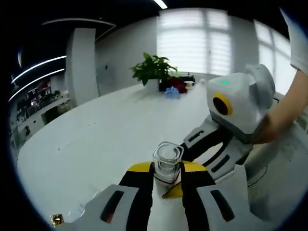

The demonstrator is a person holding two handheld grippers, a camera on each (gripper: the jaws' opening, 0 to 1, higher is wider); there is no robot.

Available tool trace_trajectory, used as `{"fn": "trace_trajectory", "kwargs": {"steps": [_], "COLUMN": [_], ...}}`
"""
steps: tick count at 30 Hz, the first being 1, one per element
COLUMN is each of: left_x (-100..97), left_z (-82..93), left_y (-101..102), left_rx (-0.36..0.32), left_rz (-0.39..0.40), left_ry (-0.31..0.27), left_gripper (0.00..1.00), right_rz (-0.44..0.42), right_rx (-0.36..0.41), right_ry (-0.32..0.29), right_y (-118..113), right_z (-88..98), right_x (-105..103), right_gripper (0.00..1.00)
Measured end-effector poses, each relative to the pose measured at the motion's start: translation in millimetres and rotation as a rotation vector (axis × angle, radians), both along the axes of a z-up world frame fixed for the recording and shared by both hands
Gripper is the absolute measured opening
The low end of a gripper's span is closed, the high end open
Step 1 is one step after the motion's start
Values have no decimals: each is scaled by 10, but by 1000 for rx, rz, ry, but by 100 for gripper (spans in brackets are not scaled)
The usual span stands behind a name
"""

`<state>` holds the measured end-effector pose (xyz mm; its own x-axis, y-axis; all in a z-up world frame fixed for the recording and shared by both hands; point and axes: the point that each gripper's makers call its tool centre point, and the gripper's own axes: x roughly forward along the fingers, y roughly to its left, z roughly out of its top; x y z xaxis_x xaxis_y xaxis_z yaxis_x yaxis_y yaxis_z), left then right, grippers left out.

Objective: Arrange the skincare products in the storage area until every visible bottle or jar stands upright without overlapping.

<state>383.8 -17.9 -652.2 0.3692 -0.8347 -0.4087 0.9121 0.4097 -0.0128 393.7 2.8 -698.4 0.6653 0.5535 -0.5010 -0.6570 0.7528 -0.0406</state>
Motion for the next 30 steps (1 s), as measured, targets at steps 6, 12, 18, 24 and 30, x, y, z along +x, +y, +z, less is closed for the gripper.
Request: {"fn": "trace_trajectory", "kwargs": {"steps": [6, 12, 18, 24, 30], "left_x": [48, 64, 57, 81, 85], "left_z": [-18, -19, -67, -69, -61], "left_y": [24, 58, 124, 152, 164], "left_rx": [-3, -6, -4, 4, 2], "left_rz": [2, 10, 25, 32, 36], "left_ry": [6, 11, 32, 31, 37], "left_gripper": [19, 19, 20, 23, 25], "right_rz": [2, 11, 33, 66, 70], "right_rx": [-5, 5, 7, 2, 13], "right_ry": [-1, 7, 4, 8, 1], "right_y": [17, 55, 127, 174, 186], "right_z": [-22, -22, -25, -32, -16], "right_x": [45, 61, 48, 38, 40], "right_gripper": [23, 23, 24, 24, 30]}}
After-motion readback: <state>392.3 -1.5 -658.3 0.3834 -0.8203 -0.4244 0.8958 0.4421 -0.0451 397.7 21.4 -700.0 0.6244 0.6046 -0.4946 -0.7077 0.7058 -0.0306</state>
